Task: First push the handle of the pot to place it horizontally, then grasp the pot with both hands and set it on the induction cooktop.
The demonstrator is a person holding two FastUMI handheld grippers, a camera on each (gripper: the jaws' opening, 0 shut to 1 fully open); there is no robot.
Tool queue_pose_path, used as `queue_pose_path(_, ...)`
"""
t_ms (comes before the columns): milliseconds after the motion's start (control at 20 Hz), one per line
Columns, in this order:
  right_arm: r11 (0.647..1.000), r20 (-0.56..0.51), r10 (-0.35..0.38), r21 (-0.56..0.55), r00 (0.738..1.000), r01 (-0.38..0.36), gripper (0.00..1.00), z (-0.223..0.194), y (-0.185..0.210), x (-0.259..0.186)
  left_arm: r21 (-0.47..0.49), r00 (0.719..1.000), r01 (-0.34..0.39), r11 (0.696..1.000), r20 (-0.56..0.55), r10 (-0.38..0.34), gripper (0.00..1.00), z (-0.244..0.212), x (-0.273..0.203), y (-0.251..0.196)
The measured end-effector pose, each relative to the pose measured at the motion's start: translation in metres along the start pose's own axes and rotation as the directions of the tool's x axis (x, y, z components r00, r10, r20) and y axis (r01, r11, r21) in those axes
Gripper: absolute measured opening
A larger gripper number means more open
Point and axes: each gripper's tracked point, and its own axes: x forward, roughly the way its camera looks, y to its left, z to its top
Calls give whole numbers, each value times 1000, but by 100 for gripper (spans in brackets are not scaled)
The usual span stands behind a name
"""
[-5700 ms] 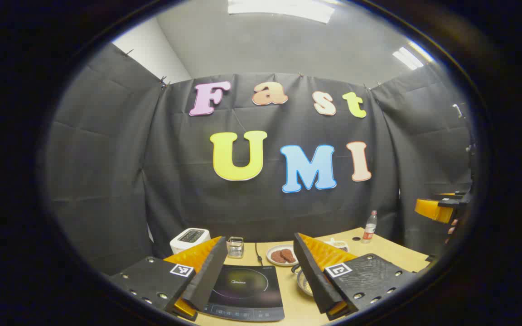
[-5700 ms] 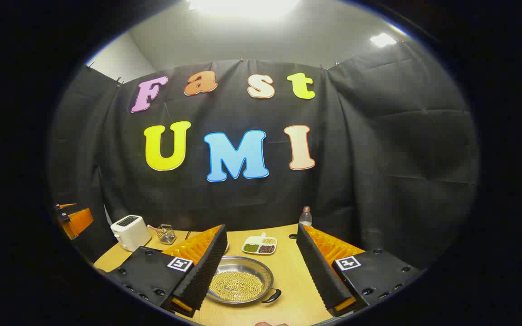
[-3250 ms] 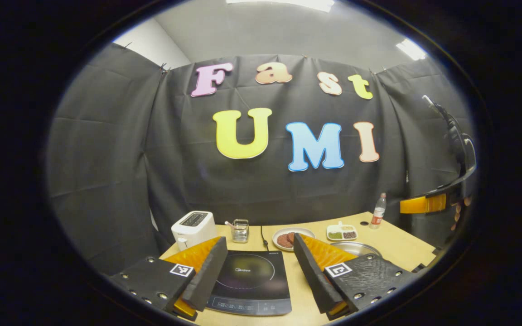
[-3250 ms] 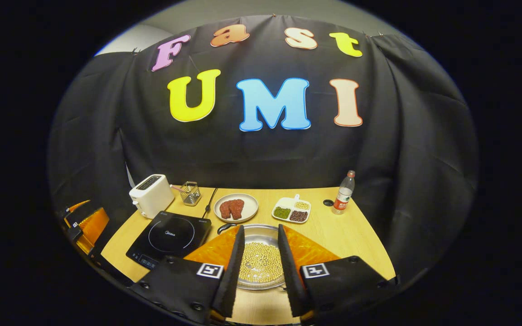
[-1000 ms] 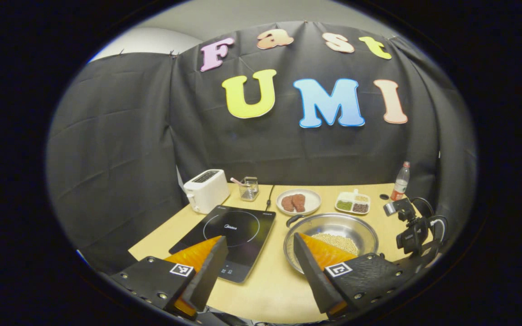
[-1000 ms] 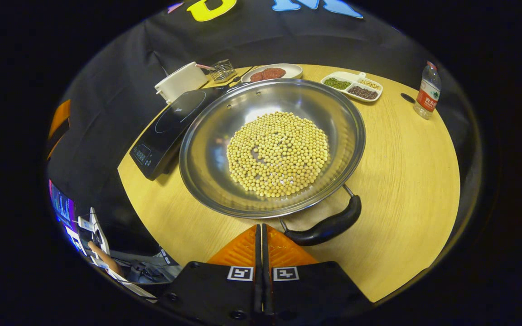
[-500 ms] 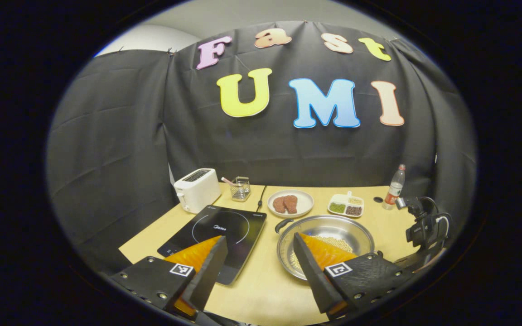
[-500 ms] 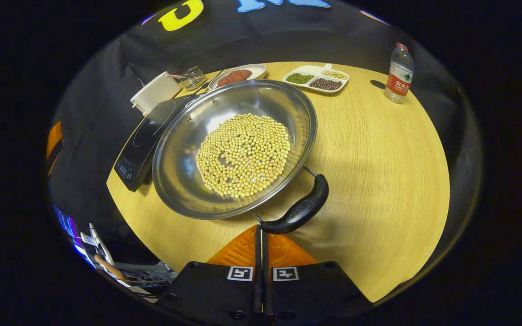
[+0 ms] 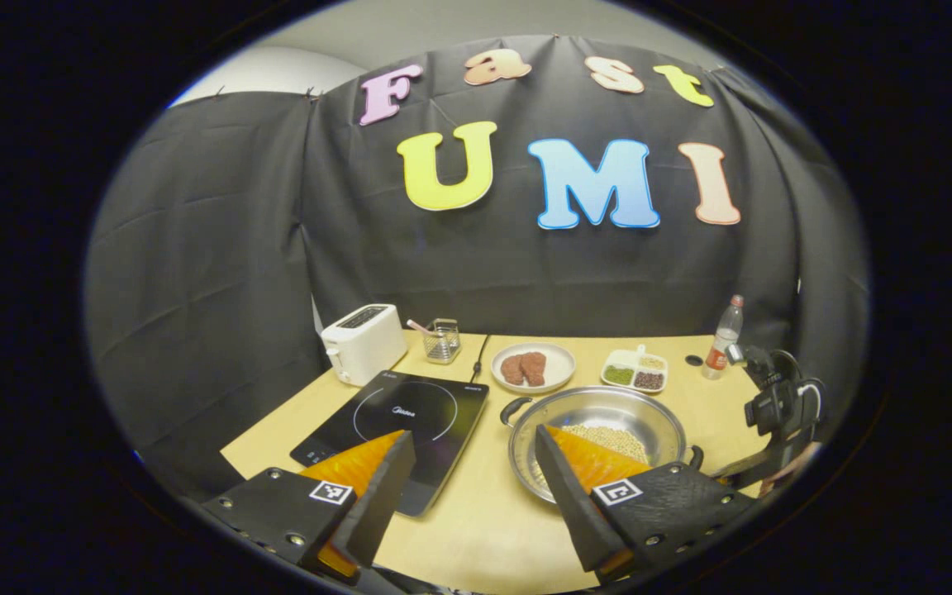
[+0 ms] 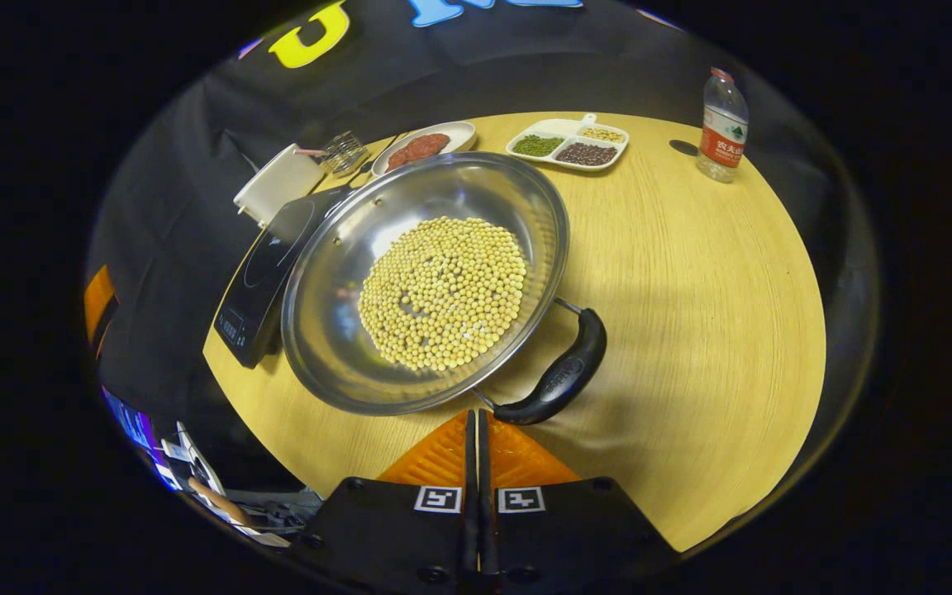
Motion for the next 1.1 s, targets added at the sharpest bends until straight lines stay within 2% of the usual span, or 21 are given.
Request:
queue_pose_path(400,999,44,-36,34,998,34,0,32,-29,5,-8,1000,1,1000,-17,-2,87,-1,9,-7)
queue_pose_path(650,997,72,-65,38,995,62,2,54,-44,7,-9,1000,8,1000,-29,-8,89,-4,17,-3)
queue_pose_path(950,992,92,-110,79,990,103,2,71,-55,9,-10,994,87,996,-65,-88,88,-12,48,1)
queue_pose_path(1100,987,92,-133,98,987,124,2,72,-60,9,-29,981,162,986,-101,-164,88,-23,77,-4)
